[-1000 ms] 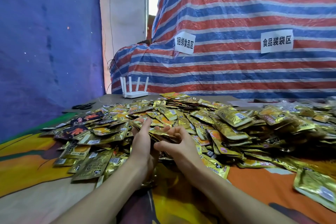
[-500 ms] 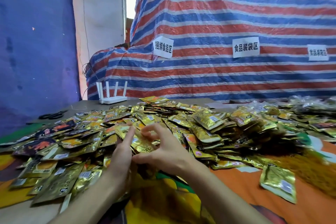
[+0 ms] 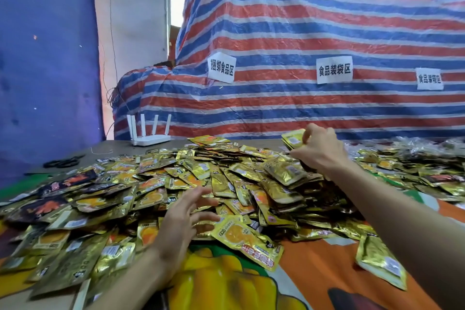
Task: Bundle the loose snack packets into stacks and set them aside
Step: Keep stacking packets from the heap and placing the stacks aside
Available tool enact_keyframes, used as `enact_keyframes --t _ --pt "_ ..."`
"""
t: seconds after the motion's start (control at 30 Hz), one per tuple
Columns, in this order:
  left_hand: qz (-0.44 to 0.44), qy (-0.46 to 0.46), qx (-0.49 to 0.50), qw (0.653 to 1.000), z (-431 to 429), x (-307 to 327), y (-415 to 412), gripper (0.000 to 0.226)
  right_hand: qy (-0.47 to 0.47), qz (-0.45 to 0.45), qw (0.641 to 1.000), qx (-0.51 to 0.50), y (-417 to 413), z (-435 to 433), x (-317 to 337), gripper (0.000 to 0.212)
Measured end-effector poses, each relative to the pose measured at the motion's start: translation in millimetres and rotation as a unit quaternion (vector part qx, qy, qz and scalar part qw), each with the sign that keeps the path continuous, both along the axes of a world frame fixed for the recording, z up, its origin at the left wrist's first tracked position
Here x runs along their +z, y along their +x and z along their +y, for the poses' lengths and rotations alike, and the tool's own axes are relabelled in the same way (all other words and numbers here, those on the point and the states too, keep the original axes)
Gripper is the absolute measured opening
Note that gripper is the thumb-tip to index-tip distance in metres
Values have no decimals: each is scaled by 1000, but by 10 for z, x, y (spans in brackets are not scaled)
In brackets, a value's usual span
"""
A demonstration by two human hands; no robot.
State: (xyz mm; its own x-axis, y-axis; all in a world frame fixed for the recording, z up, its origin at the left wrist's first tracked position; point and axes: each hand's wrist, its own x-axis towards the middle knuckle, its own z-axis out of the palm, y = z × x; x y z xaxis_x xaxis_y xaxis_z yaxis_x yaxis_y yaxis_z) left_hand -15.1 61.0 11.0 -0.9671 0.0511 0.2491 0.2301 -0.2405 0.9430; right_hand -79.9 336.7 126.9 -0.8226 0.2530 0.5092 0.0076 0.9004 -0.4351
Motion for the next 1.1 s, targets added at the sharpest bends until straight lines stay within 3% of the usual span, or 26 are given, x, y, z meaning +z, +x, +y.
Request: enact_keyframes --t 0.13,0.23,0.33,0.4,0.5,0.57,0.67,0.73,0.83,1.03,1.1 --pt "21 -34 3 999 9 -12 -10 43 30 -71 995 -58 -219 182 -228 35" --pt "31 -66 0 997 19 -20 -8 38 69 -77 992 -78 -272 184 -400 31" --pt "53 -121 -3 991 25 -34 -7 25 104 -89 986 -97 -281 132 -435 49" --pt "84 -185 18 979 33 -50 9 10 142 -74 980 -119 -273 56 -404 59" --pt "130 -261 88 953 52 -18 1 11 155 7 985 -76 -248 -206 -321 57" --pt "173 -341 133 914 24 102 -103 9 142 31 989 12 -289 -457 -275 54" --pt "218 -540 164 796 -127 384 -430 8 116 -26 984 136 -463 -822 -262 55" --pt "191 -642 175 722 -284 527 -708 23 116 -96 973 174 -654 -1029 -351 66" --pt "134 -744 161 635 -492 604 -1152 58 132 -185 962 151 -950 -1244 -556 92" --pt "102 -816 76 564 -678 576 -1829 100 130 -292 945 69 -1326 -1312 -724 122" --pt "96 -821 65 559 -666 557 -1993 106 122 -310 940 70 -1428 -1323 -736 126"
